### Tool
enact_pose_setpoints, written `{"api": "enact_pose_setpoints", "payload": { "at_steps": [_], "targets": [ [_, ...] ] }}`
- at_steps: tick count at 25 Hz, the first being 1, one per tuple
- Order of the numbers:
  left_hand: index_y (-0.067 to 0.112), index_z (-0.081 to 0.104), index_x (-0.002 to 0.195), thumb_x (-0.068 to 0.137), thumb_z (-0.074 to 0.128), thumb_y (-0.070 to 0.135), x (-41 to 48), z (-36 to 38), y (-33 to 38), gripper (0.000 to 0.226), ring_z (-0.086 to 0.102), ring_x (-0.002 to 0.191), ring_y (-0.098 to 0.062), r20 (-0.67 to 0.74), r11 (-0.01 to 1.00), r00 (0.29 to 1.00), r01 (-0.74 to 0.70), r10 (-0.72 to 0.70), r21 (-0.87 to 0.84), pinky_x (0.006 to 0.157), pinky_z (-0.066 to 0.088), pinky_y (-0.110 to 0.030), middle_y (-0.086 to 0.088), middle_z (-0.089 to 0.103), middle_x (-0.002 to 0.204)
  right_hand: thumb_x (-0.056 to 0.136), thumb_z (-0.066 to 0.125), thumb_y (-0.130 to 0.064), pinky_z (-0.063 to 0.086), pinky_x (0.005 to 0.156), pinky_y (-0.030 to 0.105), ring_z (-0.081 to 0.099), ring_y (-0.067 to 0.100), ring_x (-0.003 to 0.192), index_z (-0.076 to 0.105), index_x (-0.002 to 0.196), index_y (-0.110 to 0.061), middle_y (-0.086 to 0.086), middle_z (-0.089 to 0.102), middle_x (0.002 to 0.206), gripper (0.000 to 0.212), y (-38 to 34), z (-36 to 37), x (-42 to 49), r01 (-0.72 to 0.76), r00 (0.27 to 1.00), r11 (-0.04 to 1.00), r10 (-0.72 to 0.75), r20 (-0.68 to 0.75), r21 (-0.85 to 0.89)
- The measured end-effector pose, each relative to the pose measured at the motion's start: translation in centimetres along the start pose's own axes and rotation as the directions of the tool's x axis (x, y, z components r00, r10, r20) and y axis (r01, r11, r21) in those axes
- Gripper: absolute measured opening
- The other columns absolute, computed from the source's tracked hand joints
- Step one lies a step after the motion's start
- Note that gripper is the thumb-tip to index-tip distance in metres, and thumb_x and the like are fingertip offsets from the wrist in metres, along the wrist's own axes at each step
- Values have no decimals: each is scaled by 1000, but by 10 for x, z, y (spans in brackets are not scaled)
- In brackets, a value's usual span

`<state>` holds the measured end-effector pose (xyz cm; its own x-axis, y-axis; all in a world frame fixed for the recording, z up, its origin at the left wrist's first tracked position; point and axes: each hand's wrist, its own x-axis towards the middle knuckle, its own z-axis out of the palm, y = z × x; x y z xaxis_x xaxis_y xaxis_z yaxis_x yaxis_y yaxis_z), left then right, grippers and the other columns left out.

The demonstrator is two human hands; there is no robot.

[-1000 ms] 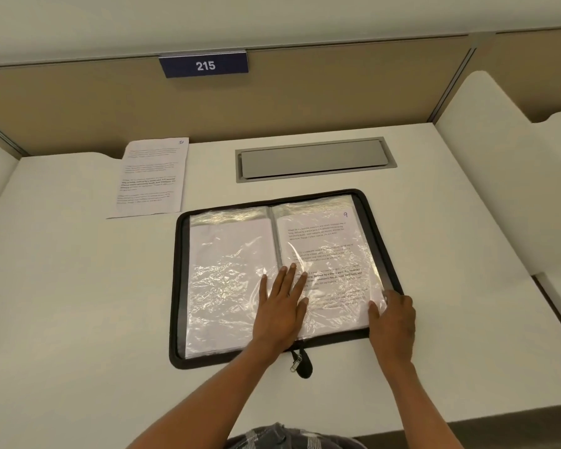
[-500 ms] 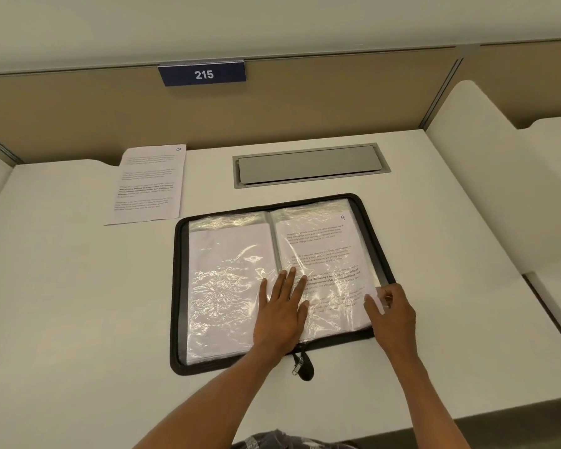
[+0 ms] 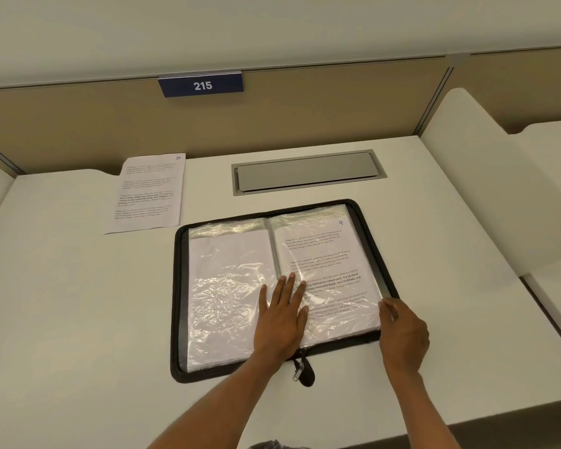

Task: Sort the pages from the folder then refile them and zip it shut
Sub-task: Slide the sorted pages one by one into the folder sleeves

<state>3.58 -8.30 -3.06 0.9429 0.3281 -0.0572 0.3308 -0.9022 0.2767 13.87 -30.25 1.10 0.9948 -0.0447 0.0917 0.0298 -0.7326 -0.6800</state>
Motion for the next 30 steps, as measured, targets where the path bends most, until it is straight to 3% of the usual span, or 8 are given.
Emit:
{"api": "enact_pose_setpoints", "payload": {
  "at_steps": [4,10,15,17,19,21,25,30],
  "targets": [
    [35,12,166,111,14,51,0,0,-3,57,-9,160,-11,-5,1000,1000,-5,5,-25,129,-5,-53,10,-2,174,95,71,-12,52,67,33,65,24,82,71,103,-15,4,67,97,9,-4,2,-7,78,993,996,-81,-86,-45],
    [36,11,166,111,15,53,1,-3,-4,58,-12,159,-8,10,996,1000,-5,6,-93,128,-9,-50,13,-5,173,99,63,-14,53,70,40,57,22,84,61,106,-13,5,65,95,6,-22,0,-11,165,979,982,-174,-106,-92],
    [36,16,165,110,22,55,6,-20,-7,58,-1,159,-5,38,950,999,14,-3,-312,128,-13,-44,16,4,172,106,49,-23,50,60,21,62,13,75,54,108,-21,-7,62,88,6,-56,-4,-27,218,971,966,-229,66,143],
    [35,25,163,109,22,61,11,-37,-5,60,15,157,-6,8,922,999,35,-34,-384,130,3,-45,15,20,170,105,51,-23,56,71,24,67,9,87,58,120,-20,-8,68,100,17,-72,1,-38,263,949,944,-290,124,198],
    [31,45,155,108,29,63,18,-65,-6,59,43,142,-6,-52,815,988,90,-145,-572,120,31,-38,14,46,156,103,55,-24,56,81,23,67,4,94,59,125,-22,-10,71,106,22,-90,11,-54,317,919,921,-358,168,226],
    [28,62,139,106,41,59,28,-94,-9,50,61,118,-3,-29,618,968,137,-251,-774,100,47,-26,16,63,136,102,61,-25,56,81,17,66,-2,94,59,126,-27,-15,70,107,24,-107,18,-71,333,891,906,-393,229,261],
    [19,75,107,102,63,43,39,-135,-36,27,73,85,-11,31,490,932,217,-360,-844,69,58,-21,6,76,97,100,65,-31,55,80,13,66,-3,90,61,125,-30,-19,69,104,25,-133,29,-97,374,807,865,-481,342,335],
    [10,74,88,94,77,28,26,-146,-80,20,72,75,-22,53,283,852,232,-522,-931,65,57,-28,-3,76,83,100,56,-46,55,85,13,65,0,89,62,123,-31,-19,68,109,28,-157,43,-118,406,668,823,-563,486,397]
  ]
}}
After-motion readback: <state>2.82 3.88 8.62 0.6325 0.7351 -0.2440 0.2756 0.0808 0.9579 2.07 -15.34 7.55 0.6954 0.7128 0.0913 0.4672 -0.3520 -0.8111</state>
